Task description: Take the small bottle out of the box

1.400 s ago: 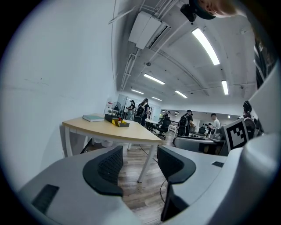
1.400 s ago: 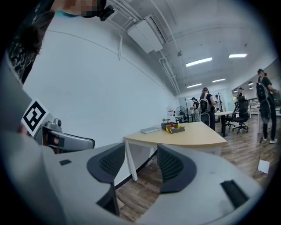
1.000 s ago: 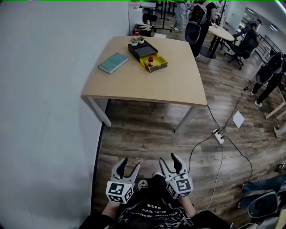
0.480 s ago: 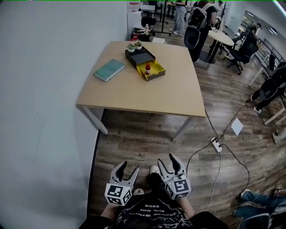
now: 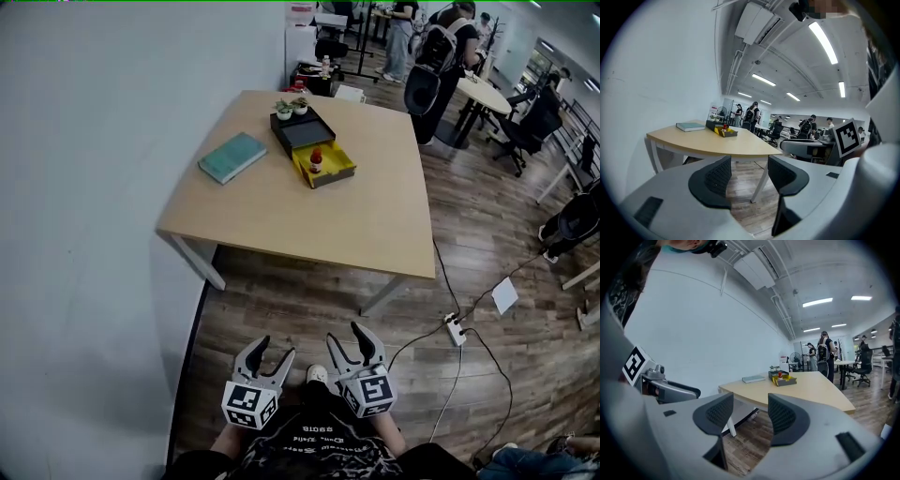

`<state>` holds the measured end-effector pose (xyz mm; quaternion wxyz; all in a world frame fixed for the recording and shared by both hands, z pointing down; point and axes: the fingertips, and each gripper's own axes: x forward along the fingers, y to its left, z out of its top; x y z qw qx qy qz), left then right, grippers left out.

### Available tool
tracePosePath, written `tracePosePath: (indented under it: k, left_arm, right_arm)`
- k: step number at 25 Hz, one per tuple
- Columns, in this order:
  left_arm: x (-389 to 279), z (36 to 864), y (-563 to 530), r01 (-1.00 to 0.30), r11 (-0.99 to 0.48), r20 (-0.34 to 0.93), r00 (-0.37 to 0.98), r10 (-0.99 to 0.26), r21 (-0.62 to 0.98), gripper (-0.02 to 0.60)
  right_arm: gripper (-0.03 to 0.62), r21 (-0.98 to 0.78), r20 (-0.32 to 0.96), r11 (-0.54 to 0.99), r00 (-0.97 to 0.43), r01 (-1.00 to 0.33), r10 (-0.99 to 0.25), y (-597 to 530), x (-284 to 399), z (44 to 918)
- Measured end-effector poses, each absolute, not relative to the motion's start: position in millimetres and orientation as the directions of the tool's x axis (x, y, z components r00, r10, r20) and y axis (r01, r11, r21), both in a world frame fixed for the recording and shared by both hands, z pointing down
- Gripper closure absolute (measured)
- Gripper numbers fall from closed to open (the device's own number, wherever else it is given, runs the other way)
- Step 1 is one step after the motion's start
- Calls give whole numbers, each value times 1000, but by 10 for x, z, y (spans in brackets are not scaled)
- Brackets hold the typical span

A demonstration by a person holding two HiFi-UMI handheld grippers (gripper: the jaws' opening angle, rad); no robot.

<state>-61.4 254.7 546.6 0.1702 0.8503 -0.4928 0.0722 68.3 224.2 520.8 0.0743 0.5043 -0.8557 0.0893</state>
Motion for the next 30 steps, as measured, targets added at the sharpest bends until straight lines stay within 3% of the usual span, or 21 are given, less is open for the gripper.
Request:
tracePosePath:
  k: [15, 30]
  left_arm:
    - [82, 5511, 1827, -893, -405, 308, 448, -839, 196, 331]
    - [249, 5625, 1607, -887, -410, 346, 461, -817, 215, 331]
  right_arm:
    - [361, -99, 224, 554, -561, -827, -797, 1511, 1268, 5311]
    - [361, -160, 229, 561, -584, -812, -779, 1241, 1313, 5391]
